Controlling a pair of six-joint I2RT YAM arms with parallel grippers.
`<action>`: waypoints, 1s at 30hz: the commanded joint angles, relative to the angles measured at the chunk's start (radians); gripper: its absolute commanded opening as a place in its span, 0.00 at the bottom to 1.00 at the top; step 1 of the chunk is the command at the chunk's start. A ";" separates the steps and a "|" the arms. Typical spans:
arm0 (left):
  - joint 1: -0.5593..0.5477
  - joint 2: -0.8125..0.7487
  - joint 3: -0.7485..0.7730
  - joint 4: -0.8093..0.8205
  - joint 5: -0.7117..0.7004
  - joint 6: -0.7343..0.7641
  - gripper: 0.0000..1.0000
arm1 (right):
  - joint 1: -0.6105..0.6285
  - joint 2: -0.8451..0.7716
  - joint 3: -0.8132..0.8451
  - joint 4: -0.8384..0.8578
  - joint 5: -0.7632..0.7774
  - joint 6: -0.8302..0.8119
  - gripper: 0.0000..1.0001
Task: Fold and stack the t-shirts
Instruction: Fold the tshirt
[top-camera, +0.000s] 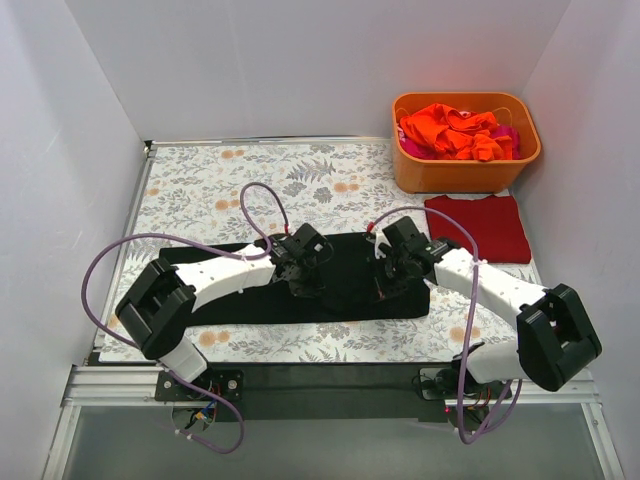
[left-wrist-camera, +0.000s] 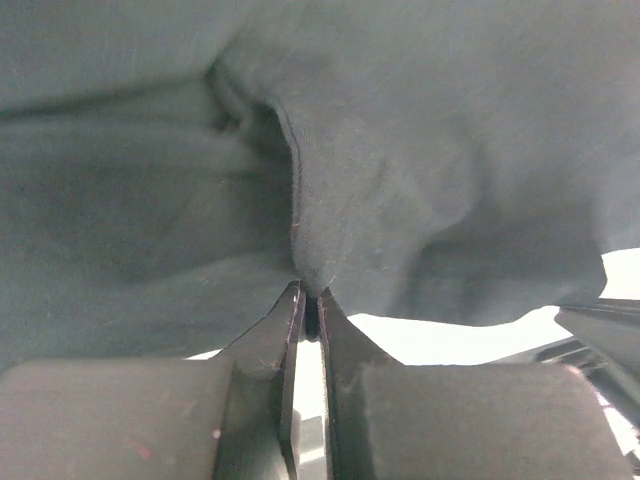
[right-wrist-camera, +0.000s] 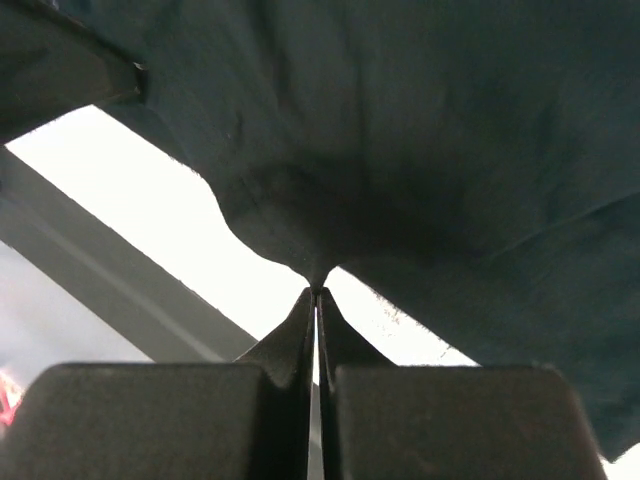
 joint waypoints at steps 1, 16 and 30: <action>0.034 0.003 0.088 -0.017 -0.025 0.033 0.05 | -0.032 0.025 0.080 -0.034 0.016 -0.041 0.01; 0.178 0.086 0.141 0.049 0.096 0.019 0.05 | -0.185 0.156 0.206 -0.015 0.013 -0.110 0.01; 0.184 0.110 0.211 0.037 0.121 0.015 0.06 | -0.228 0.114 0.182 0.028 -0.096 -0.090 0.01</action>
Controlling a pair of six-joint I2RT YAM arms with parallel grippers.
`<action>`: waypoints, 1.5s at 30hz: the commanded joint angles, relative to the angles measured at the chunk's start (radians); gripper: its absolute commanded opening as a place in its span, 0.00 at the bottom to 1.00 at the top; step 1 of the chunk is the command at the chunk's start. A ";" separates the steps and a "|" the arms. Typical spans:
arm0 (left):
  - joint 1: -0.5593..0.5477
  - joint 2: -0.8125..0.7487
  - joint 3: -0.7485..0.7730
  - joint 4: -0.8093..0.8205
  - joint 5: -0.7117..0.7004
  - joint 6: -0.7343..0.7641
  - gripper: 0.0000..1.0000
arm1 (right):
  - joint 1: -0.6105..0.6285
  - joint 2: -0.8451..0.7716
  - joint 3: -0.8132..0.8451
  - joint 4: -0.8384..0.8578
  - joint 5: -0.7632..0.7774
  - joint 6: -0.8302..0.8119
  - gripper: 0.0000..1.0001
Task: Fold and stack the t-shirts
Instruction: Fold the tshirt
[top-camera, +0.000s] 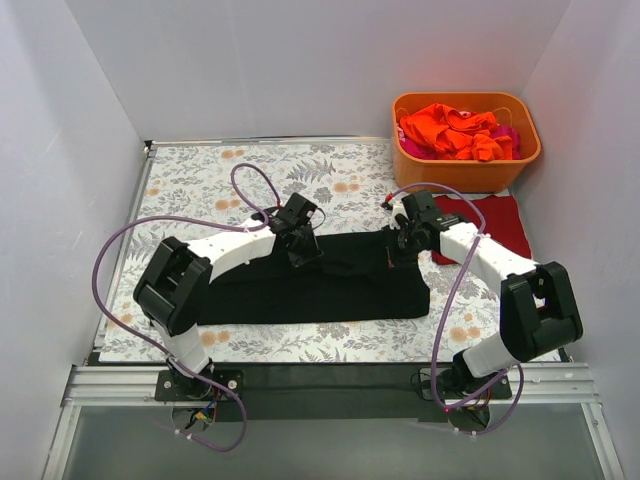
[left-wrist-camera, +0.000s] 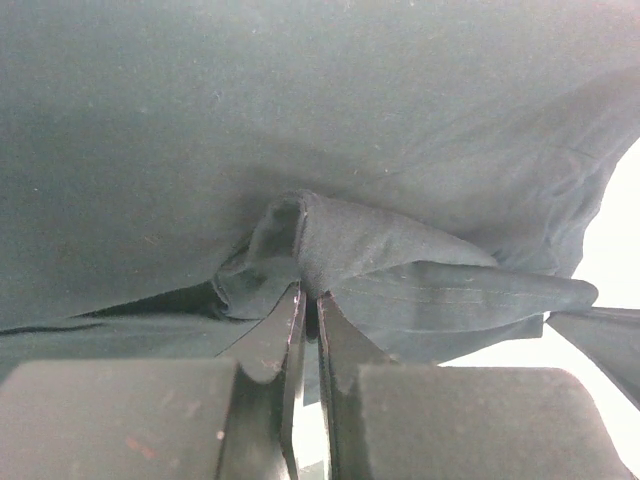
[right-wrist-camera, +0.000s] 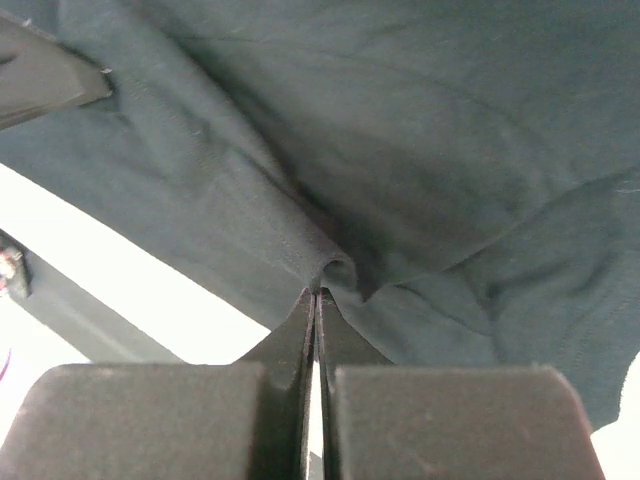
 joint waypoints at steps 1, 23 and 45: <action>0.007 -0.094 -0.005 -0.020 0.035 -0.015 0.06 | -0.006 -0.054 -0.017 0.020 -0.106 0.018 0.01; -0.085 -0.326 -0.286 -0.163 0.156 -0.067 0.11 | 0.144 -0.223 -0.243 -0.083 -0.218 0.130 0.01; 0.017 -0.106 -0.054 -0.103 0.075 -0.013 0.22 | 0.056 -0.024 0.013 -0.101 -0.109 0.033 0.01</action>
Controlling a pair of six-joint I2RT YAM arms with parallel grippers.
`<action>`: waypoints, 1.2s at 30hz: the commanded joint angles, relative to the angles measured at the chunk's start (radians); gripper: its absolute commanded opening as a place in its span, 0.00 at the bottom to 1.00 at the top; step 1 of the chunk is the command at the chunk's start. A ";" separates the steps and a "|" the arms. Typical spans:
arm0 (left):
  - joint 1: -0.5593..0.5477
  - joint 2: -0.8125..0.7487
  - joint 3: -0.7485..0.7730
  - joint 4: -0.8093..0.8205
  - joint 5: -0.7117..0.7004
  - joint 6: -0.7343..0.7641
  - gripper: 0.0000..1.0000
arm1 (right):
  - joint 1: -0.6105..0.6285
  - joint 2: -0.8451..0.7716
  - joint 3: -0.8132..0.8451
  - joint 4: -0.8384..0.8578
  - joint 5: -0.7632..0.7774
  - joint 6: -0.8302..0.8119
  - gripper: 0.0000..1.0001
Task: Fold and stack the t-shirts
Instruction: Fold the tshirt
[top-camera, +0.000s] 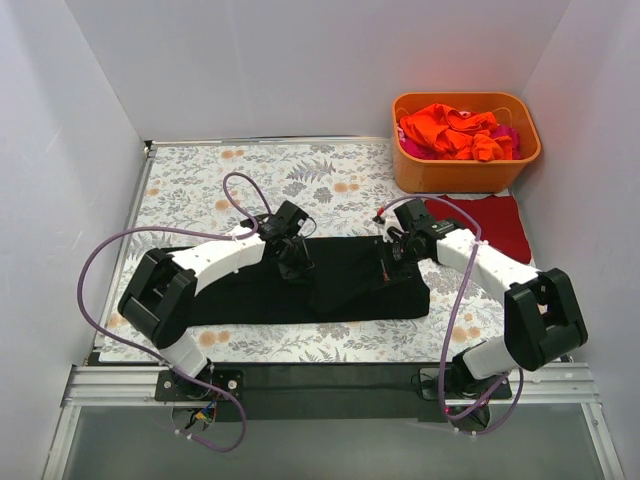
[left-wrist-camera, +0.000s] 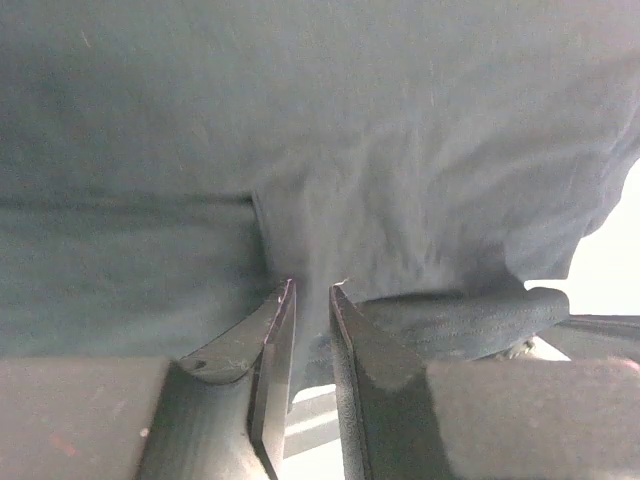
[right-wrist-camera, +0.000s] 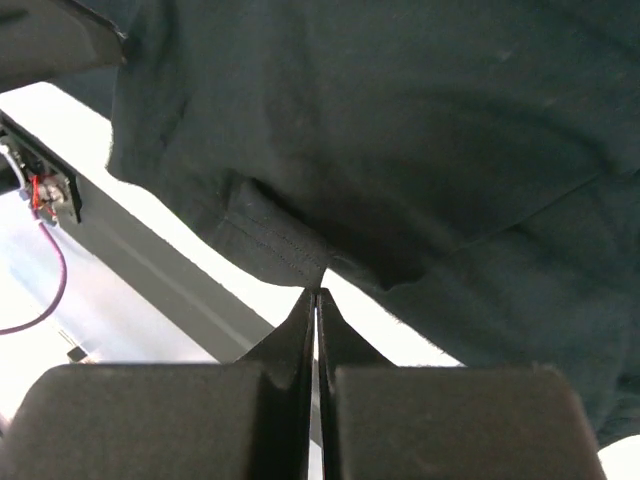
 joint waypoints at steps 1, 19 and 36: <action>0.032 0.021 0.033 0.026 0.010 0.016 0.22 | -0.032 0.041 0.061 -0.013 0.014 -0.039 0.01; 0.119 -0.023 0.077 0.010 -0.160 0.090 0.49 | -0.190 0.080 0.152 0.038 0.093 -0.090 0.32; 0.538 -0.206 -0.190 0.112 -0.293 0.241 0.55 | -0.412 0.208 0.063 0.411 0.123 -0.042 0.37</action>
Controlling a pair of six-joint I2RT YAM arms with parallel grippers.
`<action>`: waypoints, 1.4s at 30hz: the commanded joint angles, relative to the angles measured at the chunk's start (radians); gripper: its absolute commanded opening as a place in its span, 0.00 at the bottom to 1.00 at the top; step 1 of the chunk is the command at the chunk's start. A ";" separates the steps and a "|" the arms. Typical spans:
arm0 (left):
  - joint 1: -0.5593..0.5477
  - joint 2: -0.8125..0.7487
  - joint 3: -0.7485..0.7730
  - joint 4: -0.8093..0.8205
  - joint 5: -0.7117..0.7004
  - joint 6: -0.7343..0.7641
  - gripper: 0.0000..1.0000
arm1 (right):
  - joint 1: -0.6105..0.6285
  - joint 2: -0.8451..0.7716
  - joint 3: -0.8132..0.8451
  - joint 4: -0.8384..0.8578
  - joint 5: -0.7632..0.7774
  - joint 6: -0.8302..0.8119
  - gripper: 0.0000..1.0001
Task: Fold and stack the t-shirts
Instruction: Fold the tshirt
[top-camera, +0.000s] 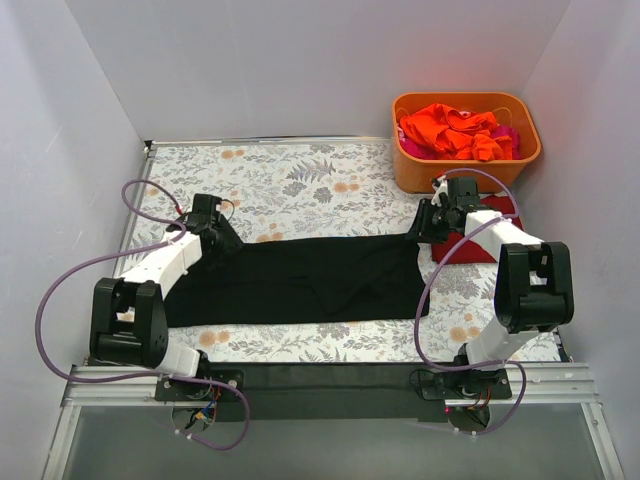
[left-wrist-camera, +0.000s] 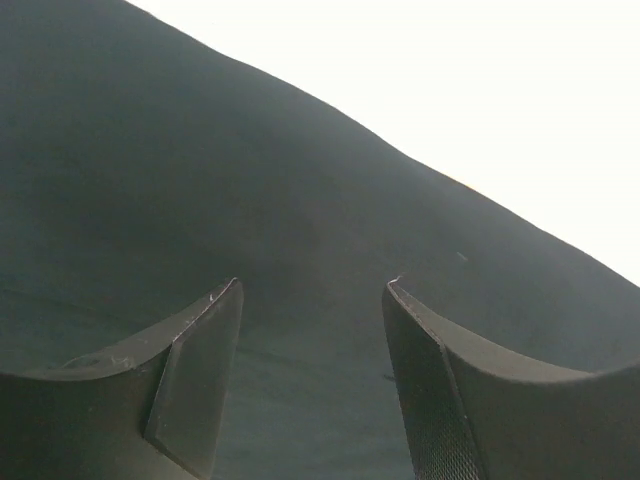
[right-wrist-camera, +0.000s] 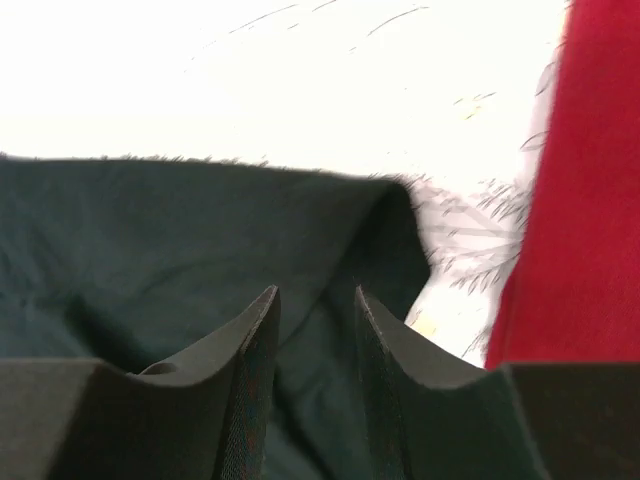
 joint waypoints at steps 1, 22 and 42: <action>0.053 -0.012 -0.026 0.054 -0.013 0.051 0.55 | -0.024 0.034 -0.019 0.117 -0.044 0.006 0.37; 0.115 0.099 -0.123 0.144 -0.028 0.057 0.54 | -0.043 0.124 -0.041 0.257 -0.110 0.006 0.01; 0.124 0.138 -0.132 0.157 -0.003 0.080 0.60 | -0.127 0.207 0.081 0.236 -0.121 0.020 0.04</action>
